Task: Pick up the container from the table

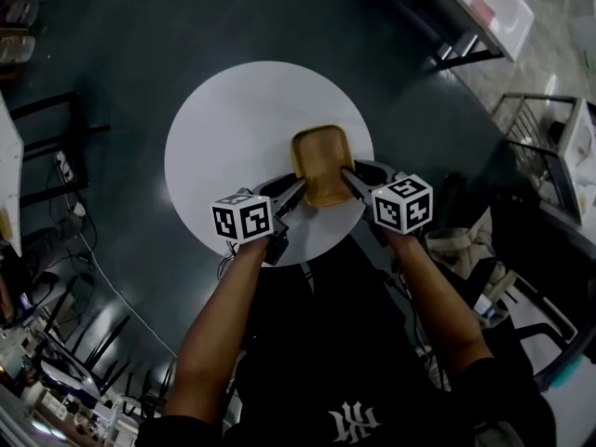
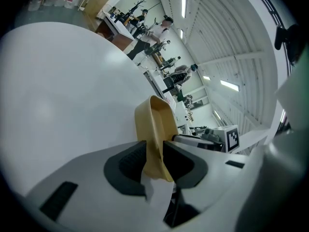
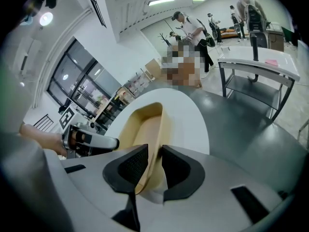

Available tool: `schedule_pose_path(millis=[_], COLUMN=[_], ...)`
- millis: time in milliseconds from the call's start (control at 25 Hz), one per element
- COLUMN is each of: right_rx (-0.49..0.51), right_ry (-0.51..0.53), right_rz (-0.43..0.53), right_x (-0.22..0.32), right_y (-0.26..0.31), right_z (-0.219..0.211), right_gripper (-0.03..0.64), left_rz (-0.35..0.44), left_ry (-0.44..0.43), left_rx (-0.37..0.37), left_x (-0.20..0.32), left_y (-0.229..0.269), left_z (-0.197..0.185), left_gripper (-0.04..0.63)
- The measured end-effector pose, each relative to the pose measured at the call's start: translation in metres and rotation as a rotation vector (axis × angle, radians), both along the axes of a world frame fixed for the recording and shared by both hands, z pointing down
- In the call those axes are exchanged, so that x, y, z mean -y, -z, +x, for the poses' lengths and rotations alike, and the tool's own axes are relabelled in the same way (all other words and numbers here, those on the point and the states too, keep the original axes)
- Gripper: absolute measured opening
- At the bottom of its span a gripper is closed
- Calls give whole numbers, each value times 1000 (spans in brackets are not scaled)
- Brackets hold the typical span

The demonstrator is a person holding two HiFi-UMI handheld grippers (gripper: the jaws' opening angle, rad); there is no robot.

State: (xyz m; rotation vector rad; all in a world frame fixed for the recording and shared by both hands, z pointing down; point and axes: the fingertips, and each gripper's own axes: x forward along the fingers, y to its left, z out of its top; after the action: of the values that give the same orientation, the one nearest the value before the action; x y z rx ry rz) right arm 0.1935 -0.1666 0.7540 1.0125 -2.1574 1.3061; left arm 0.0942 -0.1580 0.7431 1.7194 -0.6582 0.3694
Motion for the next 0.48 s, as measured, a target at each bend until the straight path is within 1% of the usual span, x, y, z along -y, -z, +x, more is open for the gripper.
schedule_pose_path(millis=[200, 480], right_rx=[-7, -5], right_ry=[-11, -19], right_rz=[0, 2], right_x=[0, 2], right_y=[-1, 4], right_z=[1, 0], right_gripper=[87, 74], left_rz=[-6, -23], left_ry=[-2, -1], left_rx=[-5, -31], left_x=[-2, -9], left_y=[0, 2], left_z=[1, -2], left_gripper=[65, 52])
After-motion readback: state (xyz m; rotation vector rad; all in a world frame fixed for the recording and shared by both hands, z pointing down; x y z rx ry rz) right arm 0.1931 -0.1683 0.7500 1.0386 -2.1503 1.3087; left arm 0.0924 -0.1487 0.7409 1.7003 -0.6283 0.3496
